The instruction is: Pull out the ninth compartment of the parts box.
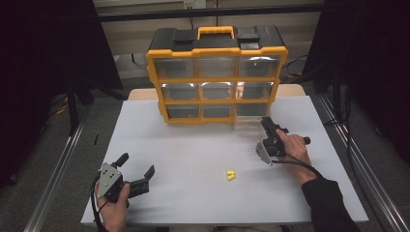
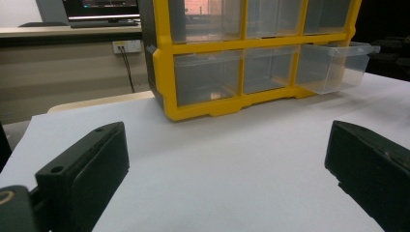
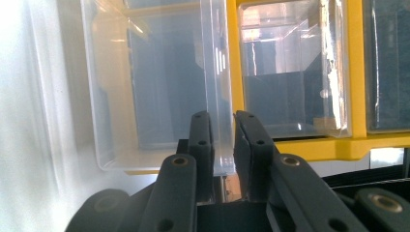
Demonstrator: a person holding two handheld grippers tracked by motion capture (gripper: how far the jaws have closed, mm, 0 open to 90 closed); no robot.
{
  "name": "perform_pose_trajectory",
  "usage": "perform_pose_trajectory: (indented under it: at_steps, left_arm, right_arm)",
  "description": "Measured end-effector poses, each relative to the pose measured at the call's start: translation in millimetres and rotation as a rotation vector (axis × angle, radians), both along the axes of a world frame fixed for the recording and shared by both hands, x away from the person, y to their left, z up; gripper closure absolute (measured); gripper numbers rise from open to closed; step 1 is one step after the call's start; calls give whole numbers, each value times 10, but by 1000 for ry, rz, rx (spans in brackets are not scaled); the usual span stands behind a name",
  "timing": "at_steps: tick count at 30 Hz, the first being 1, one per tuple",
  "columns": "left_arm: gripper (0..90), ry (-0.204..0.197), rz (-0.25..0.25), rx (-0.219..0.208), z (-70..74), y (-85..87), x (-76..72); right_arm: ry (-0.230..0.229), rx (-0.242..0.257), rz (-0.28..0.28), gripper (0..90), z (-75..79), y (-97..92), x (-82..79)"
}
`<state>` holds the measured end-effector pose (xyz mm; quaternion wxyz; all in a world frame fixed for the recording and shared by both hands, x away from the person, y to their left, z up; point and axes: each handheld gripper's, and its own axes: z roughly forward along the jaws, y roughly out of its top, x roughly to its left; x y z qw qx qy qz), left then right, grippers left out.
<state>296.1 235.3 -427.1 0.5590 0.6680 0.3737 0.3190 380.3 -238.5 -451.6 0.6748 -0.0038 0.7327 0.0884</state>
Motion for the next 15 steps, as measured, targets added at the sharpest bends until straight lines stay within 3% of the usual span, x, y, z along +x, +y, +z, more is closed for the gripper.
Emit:
perform_pose_trajectory:
  at_steps: [15]
  left_arm:
    - [19, 1, 0, 1, -2, -3, 2]
  right_arm:
    - [2, -8, 12, 785, 8, -5, -60]
